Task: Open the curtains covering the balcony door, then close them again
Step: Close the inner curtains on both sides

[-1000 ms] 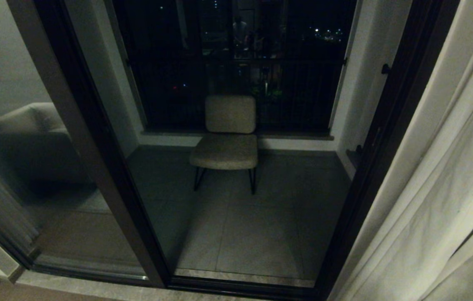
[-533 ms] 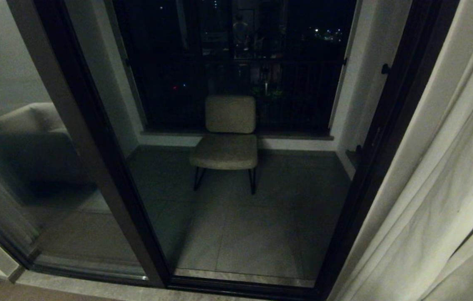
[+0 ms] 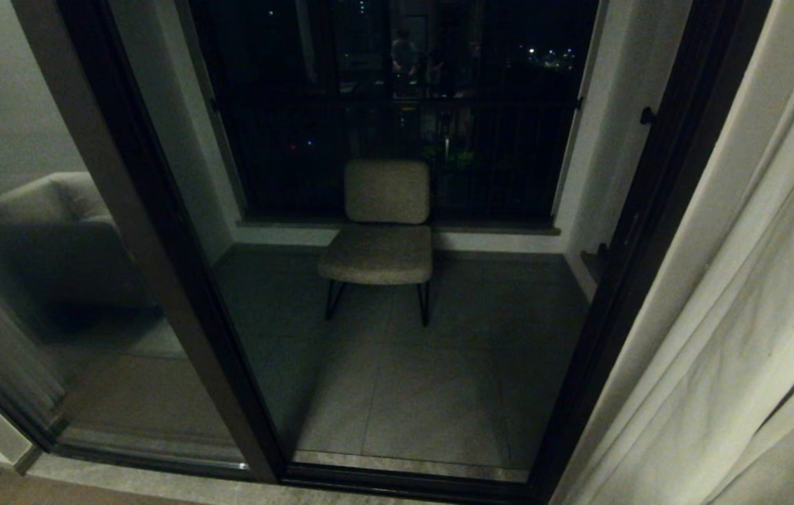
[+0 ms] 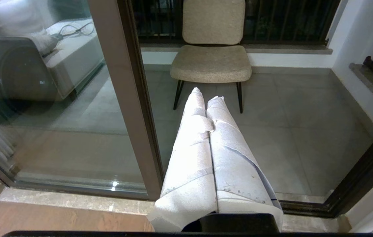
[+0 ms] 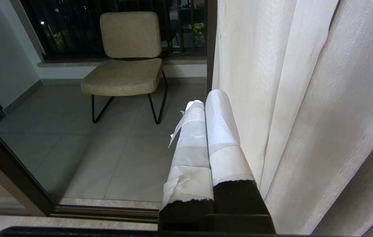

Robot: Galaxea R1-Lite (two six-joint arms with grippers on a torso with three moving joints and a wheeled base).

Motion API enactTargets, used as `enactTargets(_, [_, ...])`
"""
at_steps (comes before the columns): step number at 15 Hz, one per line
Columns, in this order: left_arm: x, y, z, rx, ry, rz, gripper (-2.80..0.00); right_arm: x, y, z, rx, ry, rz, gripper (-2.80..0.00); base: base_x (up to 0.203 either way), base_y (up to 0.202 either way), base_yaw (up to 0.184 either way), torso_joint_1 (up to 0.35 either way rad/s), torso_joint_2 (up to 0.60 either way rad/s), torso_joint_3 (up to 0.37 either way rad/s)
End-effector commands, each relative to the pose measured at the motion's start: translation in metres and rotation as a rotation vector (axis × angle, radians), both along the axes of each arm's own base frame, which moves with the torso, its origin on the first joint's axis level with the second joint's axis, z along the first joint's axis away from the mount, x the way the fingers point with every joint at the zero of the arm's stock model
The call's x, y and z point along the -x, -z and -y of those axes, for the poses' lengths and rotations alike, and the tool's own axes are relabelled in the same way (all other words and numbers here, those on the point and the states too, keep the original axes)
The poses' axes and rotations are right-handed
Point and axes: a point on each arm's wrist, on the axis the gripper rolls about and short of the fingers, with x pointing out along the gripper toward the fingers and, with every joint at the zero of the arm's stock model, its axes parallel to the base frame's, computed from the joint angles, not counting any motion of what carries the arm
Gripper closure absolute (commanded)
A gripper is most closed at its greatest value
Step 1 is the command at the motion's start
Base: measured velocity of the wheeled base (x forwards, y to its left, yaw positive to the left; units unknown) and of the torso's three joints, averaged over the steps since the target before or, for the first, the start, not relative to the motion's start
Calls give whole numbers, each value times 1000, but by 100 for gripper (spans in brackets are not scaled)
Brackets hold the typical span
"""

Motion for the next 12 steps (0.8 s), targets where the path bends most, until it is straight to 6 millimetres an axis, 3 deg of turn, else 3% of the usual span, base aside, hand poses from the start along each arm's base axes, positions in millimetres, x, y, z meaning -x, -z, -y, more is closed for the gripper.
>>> enactTargets(1, [0, 0, 0, -1, -2, 1, 0, 0, 0, 0, 0, 0, 3, 0, 0, 0, 0, 0, 0, 0])
enactTargets(12, [0, 0, 0, -1, 0, 1, 0, 0, 0, 0, 0, 0, 3, 0, 0, 0, 0, 0, 0, 0])
